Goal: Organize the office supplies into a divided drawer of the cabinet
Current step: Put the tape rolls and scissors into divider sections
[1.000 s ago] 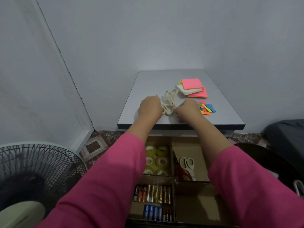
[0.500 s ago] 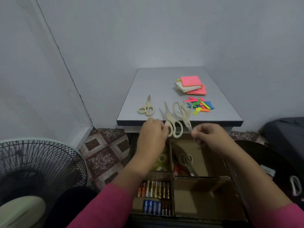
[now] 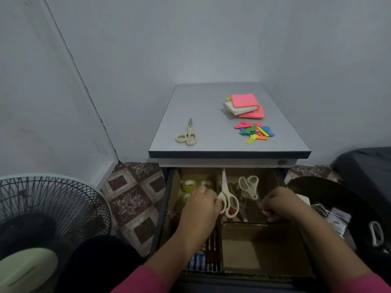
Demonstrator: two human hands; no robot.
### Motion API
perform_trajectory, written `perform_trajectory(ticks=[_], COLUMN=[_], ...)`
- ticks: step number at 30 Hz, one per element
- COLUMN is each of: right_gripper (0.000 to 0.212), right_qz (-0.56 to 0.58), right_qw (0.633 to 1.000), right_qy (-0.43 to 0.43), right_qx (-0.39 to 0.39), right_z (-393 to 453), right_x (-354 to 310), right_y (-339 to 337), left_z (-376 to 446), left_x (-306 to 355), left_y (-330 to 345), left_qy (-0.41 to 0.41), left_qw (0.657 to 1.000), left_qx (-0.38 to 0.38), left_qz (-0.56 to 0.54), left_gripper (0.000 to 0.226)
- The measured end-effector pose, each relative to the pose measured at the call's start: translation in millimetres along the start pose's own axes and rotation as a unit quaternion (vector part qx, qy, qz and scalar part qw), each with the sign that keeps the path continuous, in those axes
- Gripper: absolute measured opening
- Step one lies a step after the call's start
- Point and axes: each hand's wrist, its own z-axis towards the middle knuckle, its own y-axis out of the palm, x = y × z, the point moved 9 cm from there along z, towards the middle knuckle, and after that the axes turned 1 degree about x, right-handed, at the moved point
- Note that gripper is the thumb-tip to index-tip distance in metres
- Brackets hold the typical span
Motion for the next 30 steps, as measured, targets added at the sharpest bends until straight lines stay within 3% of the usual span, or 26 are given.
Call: perform_trajectory(ticks=[5,8,11,14,21,26,30], right_gripper=[0.003,0.014,0.015,0.025,0.014,0.013,0.020], right_qz=[-0.022,-0.053,-0.206,-0.245,-0.282,-0.326,-0.333], right_qw=[0.996,0.991,0.975,0.966,0.947,0.936,0.936], right_qy=[0.083,0.123,0.081,0.053,-0.020,-0.041,-0.046], right_qx=[0.032,0.006,0.030,0.068,0.153,0.128,0.109], right_z=[21,26,30,36,26,33,41], right_x=[4,8,3,5,-8,-13,-13], right_y=[8,21,20,17,-4,5,19], left_z=[-2,0,0,4,19,32,39], left_x=[6,5,8,-2,28,42,42], left_y=[4,1,5,10,40,74,81], left_qy=[0.023,0.018,0.038,-0.003,0.060,0.072,0.062], left_qw=[1.000,1.000,0.999,1.000,0.991,0.965,0.956], left_qx=[-0.003,0.002,0.000,-0.003,-0.061,-0.164,-0.192], left_qz=[0.002,0.016,0.011,-0.001,0.102,0.191,0.214], left_gripper=[0.018,0.013,0.014,0.022,0.020,0.017,0.016])
